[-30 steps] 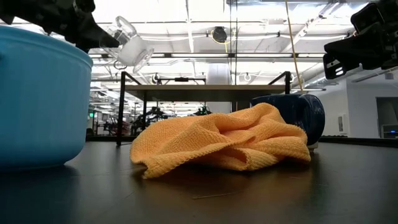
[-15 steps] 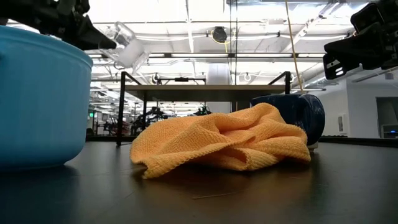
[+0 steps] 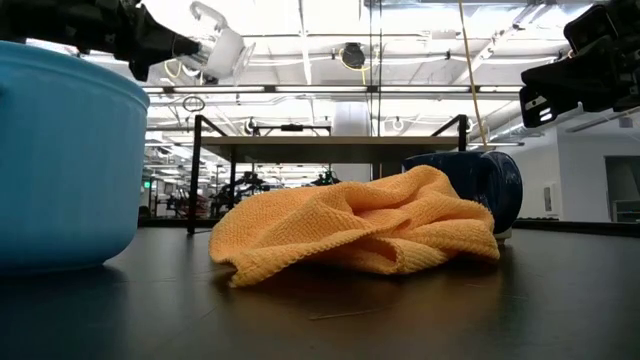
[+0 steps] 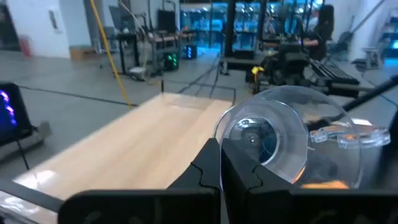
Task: Stack small to large cups/mugs on shelf
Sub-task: Put the transparent mug on the shelf
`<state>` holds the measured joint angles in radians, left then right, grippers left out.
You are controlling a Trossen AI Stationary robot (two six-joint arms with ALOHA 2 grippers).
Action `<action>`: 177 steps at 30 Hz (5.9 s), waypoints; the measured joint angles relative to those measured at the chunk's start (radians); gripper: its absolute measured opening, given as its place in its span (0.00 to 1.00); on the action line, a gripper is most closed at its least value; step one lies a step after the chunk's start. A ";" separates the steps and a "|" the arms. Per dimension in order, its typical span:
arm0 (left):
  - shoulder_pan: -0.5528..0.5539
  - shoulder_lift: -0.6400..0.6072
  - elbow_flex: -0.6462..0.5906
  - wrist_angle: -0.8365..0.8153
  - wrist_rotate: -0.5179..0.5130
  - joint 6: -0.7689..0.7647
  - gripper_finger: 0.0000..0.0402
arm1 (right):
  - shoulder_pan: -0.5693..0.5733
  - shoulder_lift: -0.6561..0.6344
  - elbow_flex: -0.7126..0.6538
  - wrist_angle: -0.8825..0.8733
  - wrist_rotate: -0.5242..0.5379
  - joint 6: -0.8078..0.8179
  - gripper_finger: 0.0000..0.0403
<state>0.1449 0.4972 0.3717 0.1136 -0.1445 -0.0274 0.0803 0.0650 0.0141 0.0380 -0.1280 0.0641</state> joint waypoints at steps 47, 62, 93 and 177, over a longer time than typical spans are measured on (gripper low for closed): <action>0.538 0.475 0.721 -0.435 0.409 0.070 0.00 | 0.000 0.000 0.000 0.009 0.000 0.000 0.00; 0.694 0.547 0.790 -0.474 0.499 0.068 0.00 | 0.000 0.000 0.000 0.010 0.000 -0.001 0.00; 0.702 0.970 1.335 -1.047 0.563 0.598 0.00 | 0.000 0.000 0.000 0.010 0.000 -0.001 0.00; 0.481 1.087 1.335 -1.263 0.435 0.732 0.00 | 0.000 0.000 0.000 0.012 0.001 -0.001 0.00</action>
<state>0.6258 1.5841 1.7065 -1.1493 0.2908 0.7044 0.0803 0.0651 0.0141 0.0495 -0.1273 0.0635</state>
